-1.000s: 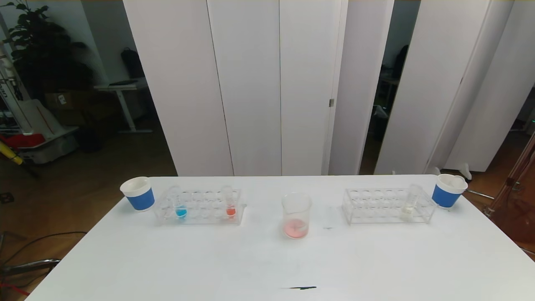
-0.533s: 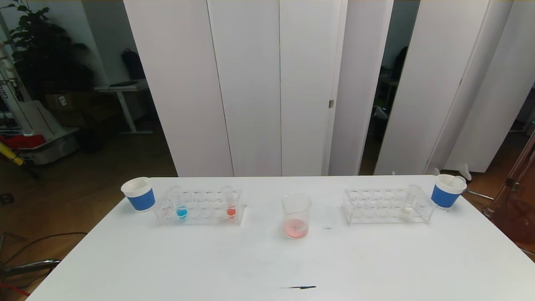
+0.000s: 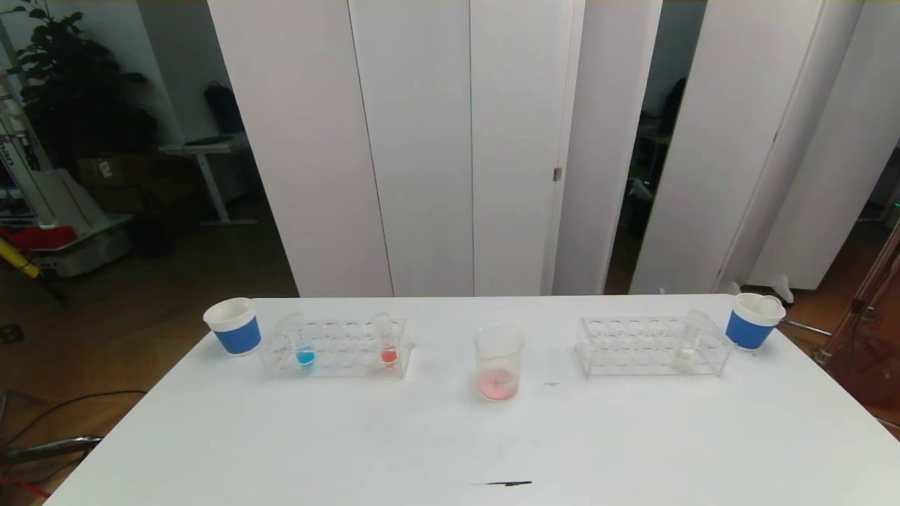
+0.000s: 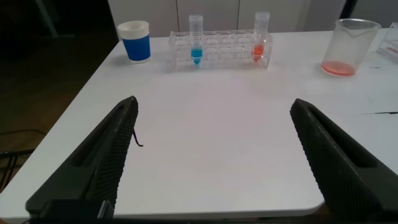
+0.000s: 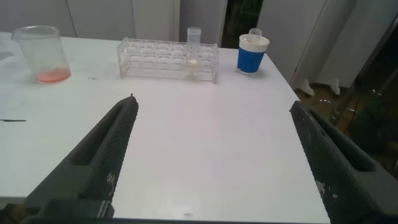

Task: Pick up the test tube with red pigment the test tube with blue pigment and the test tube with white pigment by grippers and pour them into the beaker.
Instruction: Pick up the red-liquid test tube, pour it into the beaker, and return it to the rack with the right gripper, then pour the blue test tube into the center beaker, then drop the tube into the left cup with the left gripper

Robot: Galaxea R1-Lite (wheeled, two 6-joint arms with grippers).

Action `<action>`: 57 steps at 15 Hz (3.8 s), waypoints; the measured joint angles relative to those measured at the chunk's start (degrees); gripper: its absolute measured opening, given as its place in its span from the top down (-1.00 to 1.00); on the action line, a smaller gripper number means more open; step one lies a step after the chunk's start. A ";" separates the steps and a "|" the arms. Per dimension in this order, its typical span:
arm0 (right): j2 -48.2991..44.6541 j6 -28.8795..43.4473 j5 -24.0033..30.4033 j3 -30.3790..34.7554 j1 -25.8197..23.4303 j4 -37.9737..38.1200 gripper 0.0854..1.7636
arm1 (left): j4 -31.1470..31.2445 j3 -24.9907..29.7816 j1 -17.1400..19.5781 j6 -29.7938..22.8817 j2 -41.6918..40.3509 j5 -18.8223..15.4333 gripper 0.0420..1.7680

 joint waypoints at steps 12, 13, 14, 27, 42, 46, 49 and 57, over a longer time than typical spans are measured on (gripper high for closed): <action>-0.59 1.27 2.88 4.05 0.09 -3.25 -0.98 | 0.00 0.00 0.00 -0.01 0.00 -0.09 -0.98; -0.59 1.23 2.88 4.07 0.09 -3.25 -0.98 | 0.00 0.00 0.00 0.11 0.00 -0.16 -0.98; -0.59 1.26 2.88 4.07 0.09 -3.25 -0.98 | 0.00 0.00 0.00 0.05 0.00 -0.16 -0.98; -0.59 1.27 2.88 4.07 0.09 -3.23 -0.98 | 2.17 -7.49 0.00 0.40 1.18 -0.30 -0.98; -0.59 1.27 2.88 4.07 0.09 -3.23 -0.98 | -29.84 -29.68 -0.11 0.55 62.40 1.37 -0.98; -0.59 1.26 2.88 4.07 0.09 -3.23 -0.98 | -43.24 -30.04 0.61 0.49 79.82 3.38 -0.98; -0.59 1.26 2.88 4.07 0.09 -3.23 -0.98 | -53.80 -27.12 1.58 0.35 91.65 3.57 -0.98; -0.59 1.26 2.88 4.07 0.09 -3.23 -0.98 | -66.69 -23.78 1.58 -3.46 109.45 -1.46 -0.98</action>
